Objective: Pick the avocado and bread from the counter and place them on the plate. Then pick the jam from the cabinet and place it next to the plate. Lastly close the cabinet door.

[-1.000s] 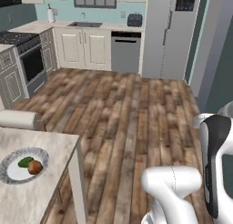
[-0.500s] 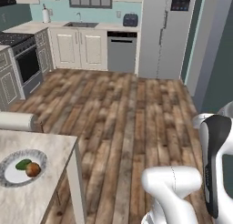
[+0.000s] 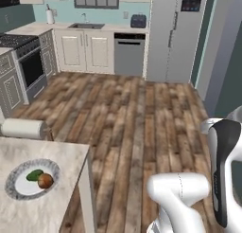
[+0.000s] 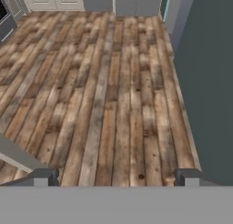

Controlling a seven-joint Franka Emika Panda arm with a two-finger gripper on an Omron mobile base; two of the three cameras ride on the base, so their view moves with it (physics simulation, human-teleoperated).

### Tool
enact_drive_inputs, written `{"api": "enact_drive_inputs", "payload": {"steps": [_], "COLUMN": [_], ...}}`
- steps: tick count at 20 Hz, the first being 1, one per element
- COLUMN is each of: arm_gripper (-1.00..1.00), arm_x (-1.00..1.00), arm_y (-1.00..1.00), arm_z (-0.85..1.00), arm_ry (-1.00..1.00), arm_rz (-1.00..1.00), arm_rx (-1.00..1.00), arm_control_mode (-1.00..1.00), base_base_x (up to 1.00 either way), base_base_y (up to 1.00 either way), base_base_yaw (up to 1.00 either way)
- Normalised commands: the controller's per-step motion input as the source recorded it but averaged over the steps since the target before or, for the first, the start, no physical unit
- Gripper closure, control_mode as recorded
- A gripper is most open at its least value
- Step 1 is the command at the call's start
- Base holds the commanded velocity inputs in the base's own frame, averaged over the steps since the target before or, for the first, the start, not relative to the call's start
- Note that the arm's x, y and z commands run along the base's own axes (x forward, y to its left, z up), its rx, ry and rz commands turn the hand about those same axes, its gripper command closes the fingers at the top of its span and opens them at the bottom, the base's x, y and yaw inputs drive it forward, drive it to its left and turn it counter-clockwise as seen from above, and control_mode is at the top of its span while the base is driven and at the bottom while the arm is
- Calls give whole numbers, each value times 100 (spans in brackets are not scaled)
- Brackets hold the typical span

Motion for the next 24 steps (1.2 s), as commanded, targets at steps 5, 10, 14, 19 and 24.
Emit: {"api": "enact_drive_inputs", "payload": {"steps": [5, 10, 14, 19, 24], "arm_gripper": [-100, -100, -100, -100, -100], "arm_x": [0, 0, 0, 0, 0], "arm_y": [0, 0, 0, 0, 0], "arm_z": [0, 0, 0, 0, 0], "arm_ry": [0, 0, 0, 0, 0], "arm_rz": [0, 0, 0, 0, 0], "arm_rx": [0, 0, 0, 0, 0], "arm_control_mode": [100, 100, 100, 100, 100], "base_base_x": [43, 45, 53, 54, 55], "base_base_y": [9, 0, 0, 0, 0], "base_base_yaw": [0, 4, 5, 4, 4]}}
